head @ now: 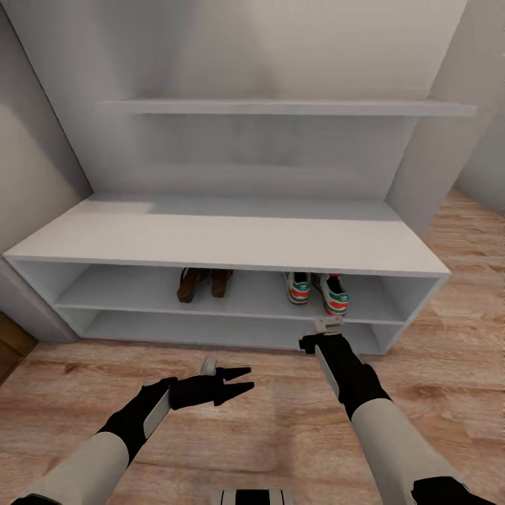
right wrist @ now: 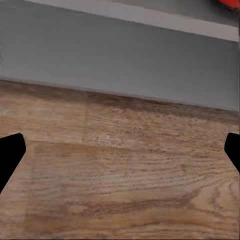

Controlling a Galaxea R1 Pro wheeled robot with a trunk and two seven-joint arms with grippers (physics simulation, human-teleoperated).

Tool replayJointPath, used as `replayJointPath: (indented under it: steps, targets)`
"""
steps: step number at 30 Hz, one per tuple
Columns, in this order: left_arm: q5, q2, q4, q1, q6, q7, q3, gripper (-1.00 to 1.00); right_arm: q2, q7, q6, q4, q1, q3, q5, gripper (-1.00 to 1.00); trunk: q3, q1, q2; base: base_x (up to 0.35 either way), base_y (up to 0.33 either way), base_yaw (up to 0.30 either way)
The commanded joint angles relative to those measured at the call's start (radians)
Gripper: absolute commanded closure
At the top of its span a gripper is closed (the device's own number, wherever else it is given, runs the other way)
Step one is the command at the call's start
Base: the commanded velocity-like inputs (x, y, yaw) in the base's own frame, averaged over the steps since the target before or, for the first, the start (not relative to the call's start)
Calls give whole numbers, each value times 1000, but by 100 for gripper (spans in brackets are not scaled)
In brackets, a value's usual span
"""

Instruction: Pick up the two gym shoes and the two sandals from the corridor floor and place them onto the hallstand (shoe rack) in the corridor, making sure they are on the rack and not on the floor. Arrange them so the two gym shoes are next to each other and the two sandals are next to each other.

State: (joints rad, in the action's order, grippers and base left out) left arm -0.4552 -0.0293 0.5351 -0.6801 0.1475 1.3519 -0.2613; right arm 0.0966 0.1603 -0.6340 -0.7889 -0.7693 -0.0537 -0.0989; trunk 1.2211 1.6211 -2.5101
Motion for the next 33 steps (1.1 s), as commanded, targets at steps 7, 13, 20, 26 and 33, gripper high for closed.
replayJointPath:
  steps: [7,13,20,26,33]
  targets:
    - [-10,-1,0,-1,11,1,-7,-100,0,-2,-7,-1,0,-1,-10,-100,1,-1,0,-341,0,0]
    - [-10,-1,0,0,11,1,-7,-100,0,-2,-7,-1,0,-2,-10,-100,1,-1,0,-341,0,0]
    - [-9,-2,1,-1,11,1,-7,-100,0,-2,-7,6,1,-1,-9,-100,1,-1,0,-245,0,0]
    - [-4,-4,2,-1,11,-2,-6,-100,1,-8,-7,10,8,-1,-7,-100,1,-1,0,-7,0,0]
    - [-4,-6,2,-1,10,-2,-4,-100,0,-9,-6,10,10,-2,41,-100,1,-1,0,0,0,0]
